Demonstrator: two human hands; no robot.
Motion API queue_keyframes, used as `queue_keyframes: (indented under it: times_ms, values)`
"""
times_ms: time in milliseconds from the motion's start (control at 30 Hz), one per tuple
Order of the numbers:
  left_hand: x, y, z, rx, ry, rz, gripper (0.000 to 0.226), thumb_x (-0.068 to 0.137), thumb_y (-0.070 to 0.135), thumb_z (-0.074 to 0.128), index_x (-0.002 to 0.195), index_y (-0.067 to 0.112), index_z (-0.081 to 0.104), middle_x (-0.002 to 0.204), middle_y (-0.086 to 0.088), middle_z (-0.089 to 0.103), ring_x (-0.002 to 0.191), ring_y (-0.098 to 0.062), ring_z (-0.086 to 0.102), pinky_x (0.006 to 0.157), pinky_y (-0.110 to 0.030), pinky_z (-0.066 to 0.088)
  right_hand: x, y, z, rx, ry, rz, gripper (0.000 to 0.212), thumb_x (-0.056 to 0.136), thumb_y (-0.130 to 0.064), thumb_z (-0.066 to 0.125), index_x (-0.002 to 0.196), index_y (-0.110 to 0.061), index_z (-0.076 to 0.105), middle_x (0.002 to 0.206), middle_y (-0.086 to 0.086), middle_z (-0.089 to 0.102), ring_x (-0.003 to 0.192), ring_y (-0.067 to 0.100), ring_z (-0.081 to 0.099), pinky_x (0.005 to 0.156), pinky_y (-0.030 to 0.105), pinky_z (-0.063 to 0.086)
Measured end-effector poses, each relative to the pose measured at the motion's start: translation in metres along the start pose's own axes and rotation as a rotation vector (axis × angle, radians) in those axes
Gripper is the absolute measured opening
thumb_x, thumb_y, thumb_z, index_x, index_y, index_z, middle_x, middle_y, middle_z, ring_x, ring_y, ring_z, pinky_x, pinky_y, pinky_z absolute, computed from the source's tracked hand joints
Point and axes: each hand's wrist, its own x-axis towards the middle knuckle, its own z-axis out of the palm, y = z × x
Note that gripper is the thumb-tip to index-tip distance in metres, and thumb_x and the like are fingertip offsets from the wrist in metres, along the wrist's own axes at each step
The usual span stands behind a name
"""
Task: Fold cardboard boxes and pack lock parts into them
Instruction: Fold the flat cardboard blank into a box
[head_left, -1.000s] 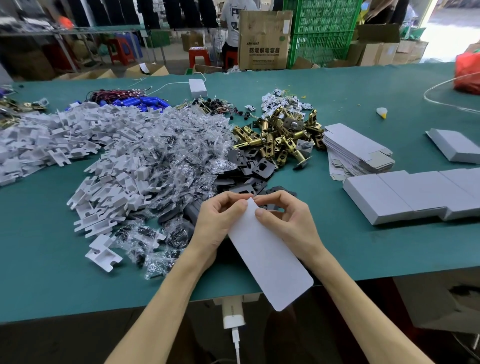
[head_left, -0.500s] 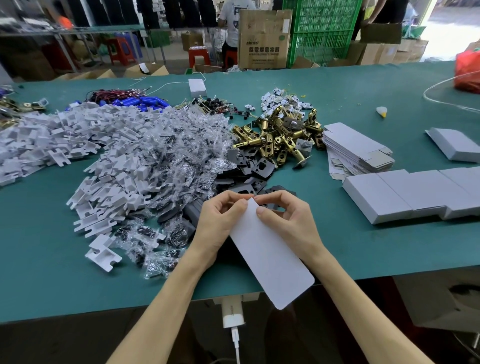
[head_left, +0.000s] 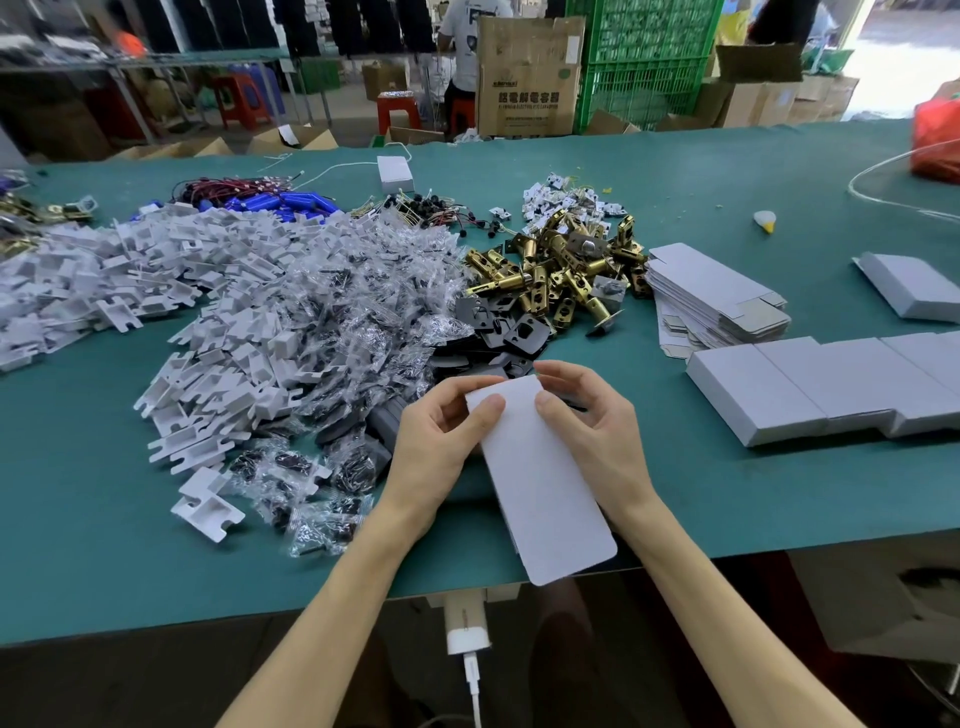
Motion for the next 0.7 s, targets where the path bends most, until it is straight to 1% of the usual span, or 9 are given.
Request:
queue_keyframes:
  times_ms: [67,133,267,433,600,700]
  values:
    - [0.0002,-0.0003,-0.0006,-0.002,-0.008,0.008,0.022,0.092,0.023,0.076,0.114,0.017,0.077,0.11,-0.01,0.078,0.096,-0.018,0.071,0.081,-0.036,0.061,-0.0001,-0.0001,-0.0007,0.003,-0.003,0.0,0.024,0.096,-0.009,0.066,0.119,-0.017,0.071,0.113,0.0,0.073,0.102,0.013,0.071,0.077,0.025,0.057]
    - [0.0006,-0.0009,-0.0008,-0.003,-0.008,0.013,0.016,0.095,0.018,0.075,0.111,0.018,0.079,0.108,-0.009,0.079,0.094,-0.017,0.072,0.079,-0.033,0.062,-0.0002,0.0,-0.0004,0.004,-0.007,0.001,0.021,0.098,-0.006,0.065,0.116,-0.014,0.071,0.111,0.0,0.074,0.099,0.014,0.071,0.075,0.024,0.057]
    - [0.0008,-0.0015,0.0,0.007,-0.005,0.026,0.012,0.095,0.018,0.075,0.104,0.019,0.082,0.106,-0.007,0.08,0.092,-0.016,0.074,0.078,-0.03,0.062,0.0002,0.0007,0.0008,-0.038,-0.003,-0.009,0.013,0.098,-0.006,0.064,0.108,-0.012,0.07,0.107,0.0,0.073,0.096,0.014,0.071,0.074,0.023,0.055]
    - [0.0018,-0.0028,-0.0005,0.004,-0.013,0.027,0.011,0.097,0.018,0.073,0.104,0.019,0.082,0.109,-0.006,0.08,0.095,-0.017,0.073,0.08,-0.032,0.062,0.0003,-0.0001,0.0015,-0.05,0.002,-0.016,0.009,0.098,-0.009,0.066,0.105,-0.013,0.069,0.105,0.0,0.073,0.095,0.012,0.07,0.072,0.022,0.055]
    - [0.0012,-0.0027,0.0006,0.03,-0.033,0.038,0.018,0.102,0.023,0.065,0.115,0.02,0.078,0.114,-0.004,0.078,0.099,-0.017,0.071,0.083,-0.037,0.061,0.0007,-0.0008,-0.0001,-0.065,0.042,-0.013,0.007,0.099,-0.012,0.066,0.103,-0.016,0.069,0.104,-0.003,0.073,0.096,0.007,0.068,0.072,0.019,0.053]
    - [0.0019,-0.0038,-0.0008,0.062,-0.039,0.039,0.018,0.103,0.015,0.064,0.113,0.019,0.078,0.113,-0.004,0.078,0.099,-0.018,0.072,0.081,-0.04,0.063,0.0003,0.0004,-0.0019,-0.078,0.056,0.0,0.007,0.097,-0.012,0.067,0.1,-0.017,0.07,0.101,-0.005,0.072,0.095,0.007,0.066,0.073,0.018,0.052]
